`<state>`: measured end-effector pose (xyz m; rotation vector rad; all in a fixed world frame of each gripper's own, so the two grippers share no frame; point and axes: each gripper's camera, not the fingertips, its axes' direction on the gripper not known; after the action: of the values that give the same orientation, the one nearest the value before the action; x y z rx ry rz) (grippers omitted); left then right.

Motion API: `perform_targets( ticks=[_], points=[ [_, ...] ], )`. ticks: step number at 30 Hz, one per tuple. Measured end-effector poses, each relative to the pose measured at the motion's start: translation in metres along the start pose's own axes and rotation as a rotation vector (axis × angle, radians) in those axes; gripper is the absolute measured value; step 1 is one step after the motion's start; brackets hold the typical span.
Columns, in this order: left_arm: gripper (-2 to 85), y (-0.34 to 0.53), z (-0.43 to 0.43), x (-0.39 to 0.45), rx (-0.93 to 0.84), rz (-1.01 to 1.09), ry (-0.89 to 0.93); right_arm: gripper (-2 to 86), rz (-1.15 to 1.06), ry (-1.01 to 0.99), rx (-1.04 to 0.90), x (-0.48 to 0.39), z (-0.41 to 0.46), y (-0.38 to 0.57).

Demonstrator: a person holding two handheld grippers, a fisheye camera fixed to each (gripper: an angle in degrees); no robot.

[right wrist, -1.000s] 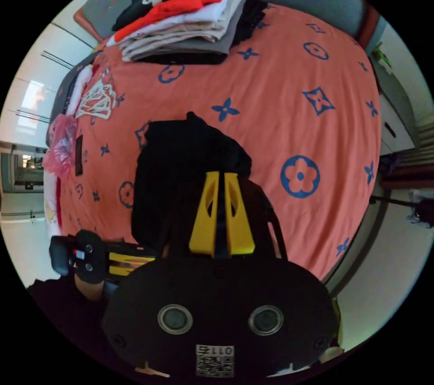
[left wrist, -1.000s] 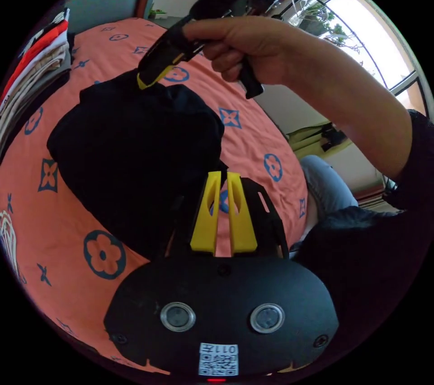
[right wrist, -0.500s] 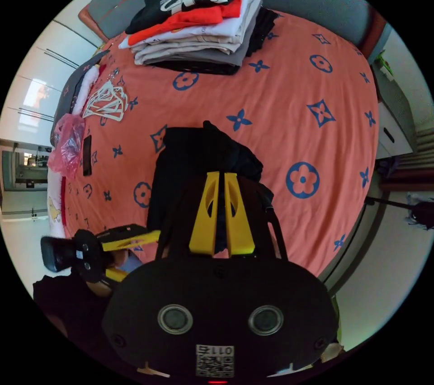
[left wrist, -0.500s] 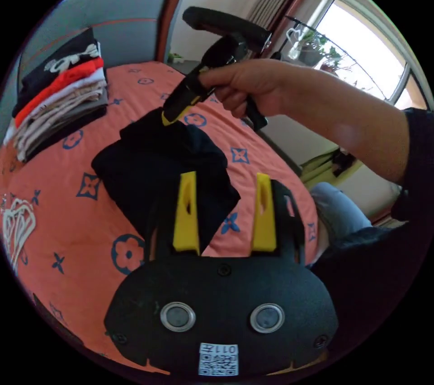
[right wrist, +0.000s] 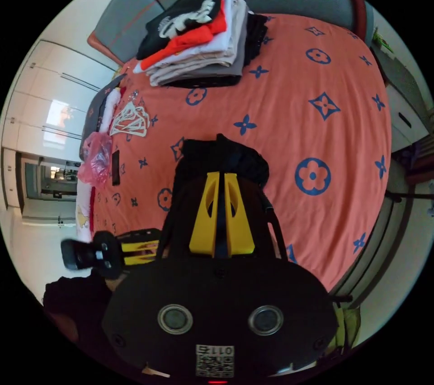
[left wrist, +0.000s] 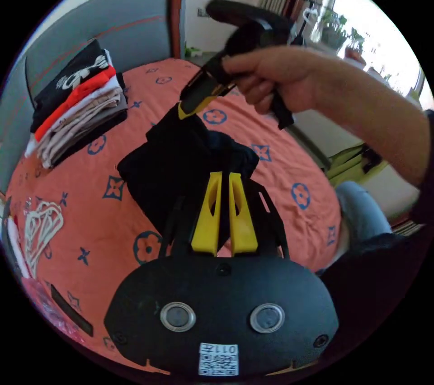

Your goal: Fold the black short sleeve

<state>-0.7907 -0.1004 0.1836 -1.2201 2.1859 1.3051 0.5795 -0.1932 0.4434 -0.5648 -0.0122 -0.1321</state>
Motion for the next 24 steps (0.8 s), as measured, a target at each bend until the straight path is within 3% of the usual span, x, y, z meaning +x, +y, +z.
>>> perform_targets(
  ticks=[6, 9, 14, 19, 24],
  points=[
    [0.8, 0.075, -0.041, -0.101, 0.347, -0.254, 0.440, 1.4, -0.110, -0.229, 0.087, -0.041, -0.004, -0.008],
    [0.9, 0.104, -0.054, -0.122, 0.443, -0.289, 0.384, 1.2, -0.099, -0.356, 0.123, -0.048, 0.005, -0.013],
    [0.9, 0.114, -0.057, -0.117, 0.404, -0.199, 0.189, 0.6, -0.091, -0.520, 0.148, -0.030, 0.023, 0.002],
    [1.0, 0.132, -0.038, -0.141, 0.396, -0.255, 0.327, 0.4, -0.049, -0.508, 0.136, -0.017, 0.031, 0.014],
    [1.4, 0.123, -0.006, -0.131, 0.322, -0.143, 0.340, 0.6, -0.032, -0.459, 0.168, 0.007, 0.026, 0.051]
  ],
)
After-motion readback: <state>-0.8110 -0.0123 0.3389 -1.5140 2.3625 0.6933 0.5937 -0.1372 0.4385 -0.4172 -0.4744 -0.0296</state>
